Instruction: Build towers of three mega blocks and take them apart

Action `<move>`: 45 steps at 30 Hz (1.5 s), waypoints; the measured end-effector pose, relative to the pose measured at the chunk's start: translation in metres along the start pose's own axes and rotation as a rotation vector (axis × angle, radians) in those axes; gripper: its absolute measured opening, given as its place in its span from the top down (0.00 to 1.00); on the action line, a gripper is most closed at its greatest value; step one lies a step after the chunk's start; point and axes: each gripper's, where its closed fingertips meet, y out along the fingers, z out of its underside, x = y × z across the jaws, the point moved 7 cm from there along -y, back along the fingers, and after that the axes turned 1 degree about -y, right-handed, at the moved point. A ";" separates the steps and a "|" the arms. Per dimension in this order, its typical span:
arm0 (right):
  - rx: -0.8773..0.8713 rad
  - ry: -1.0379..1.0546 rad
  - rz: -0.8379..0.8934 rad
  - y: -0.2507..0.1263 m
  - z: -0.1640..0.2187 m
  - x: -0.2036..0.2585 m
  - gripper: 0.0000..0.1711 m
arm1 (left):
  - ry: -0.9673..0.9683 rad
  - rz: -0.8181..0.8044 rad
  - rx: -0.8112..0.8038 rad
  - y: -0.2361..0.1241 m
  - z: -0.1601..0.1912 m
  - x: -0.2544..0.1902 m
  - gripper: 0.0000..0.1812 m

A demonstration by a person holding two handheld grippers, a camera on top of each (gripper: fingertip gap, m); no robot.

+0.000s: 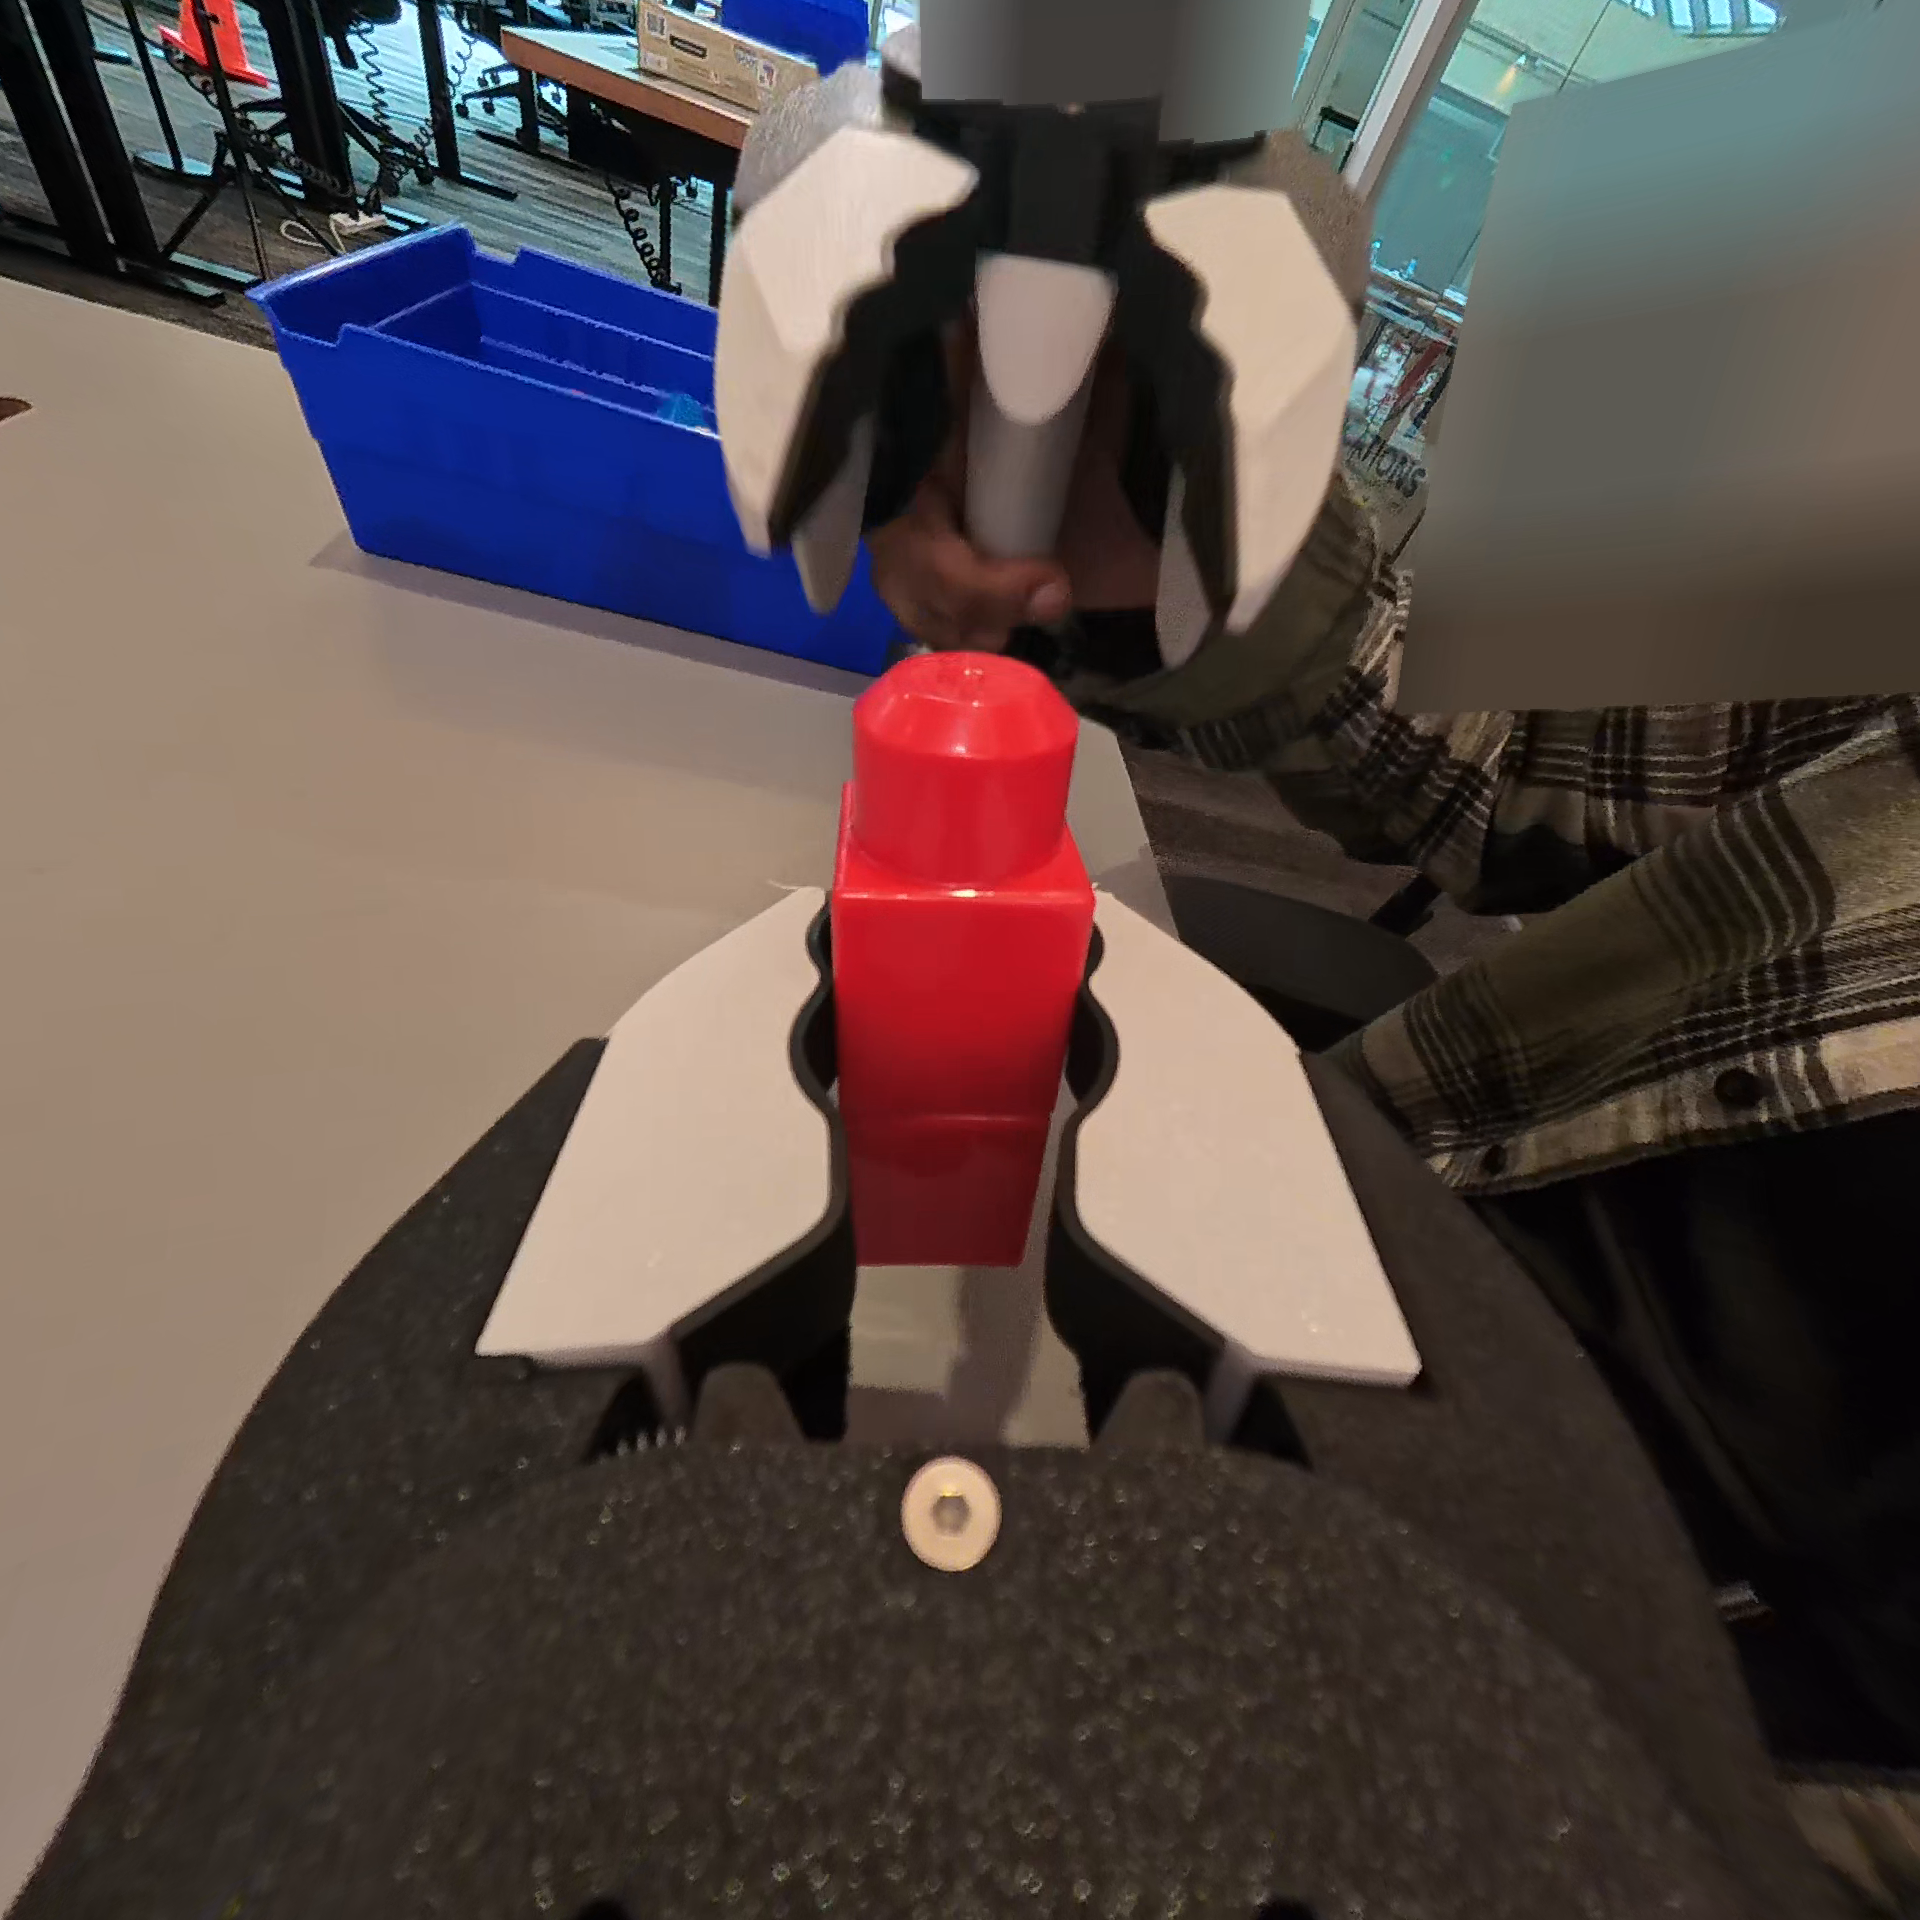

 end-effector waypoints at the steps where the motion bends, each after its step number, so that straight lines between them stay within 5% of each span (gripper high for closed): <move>1: 0.005 -0.006 -0.015 0.008 0.001 0.001 0.71 | 0.002 0.001 -0.001 -0.001 -0.001 -0.001 0.77; 11: -0.016 0.010 -0.093 0.026 -0.002 0.002 0.84 | -0.001 0.062 -0.069 -0.004 -0.005 -0.008 0.77; 15: -0.092 0.027 -0.077 0.016 -0.011 -0.003 0.83 | -0.042 0.040 -0.030 -0.003 0.005 -0.002 0.66; 23: -0.173 0.080 -0.064 0.006 -0.013 -0.009 0.83 | -0.045 0.004 -0.028 -0.003 0.002 -0.003 0.78; 27: -0.408 0.066 0.187 -0.083 -0.047 -0.032 0.84 | -0.050 -0.054 0.028 0.002 0.013 0.000 0.78; 32: -0.061 0.046 0.879 -0.239 -0.011 -0.084 0.83 | -0.041 -0.024 -0.044 -0.009 0.007 -0.003 0.78; 35: 0.058 0.205 1.080 -0.309 0.035 -0.103 0.83 | -0.030 0.014 -0.040 -0.005 0.006 -0.007 0.78; 40: 0.189 0.372 1.144 -0.335 0.102 -0.124 0.83 | -0.008 0.013 0.000 0.004 0.006 -0.010 0.78; 45: 0.200 0.422 1.150 -0.337 0.123 -0.135 0.78 | -0.004 -0.007 -0.004 -0.002 0.002 -0.010 0.78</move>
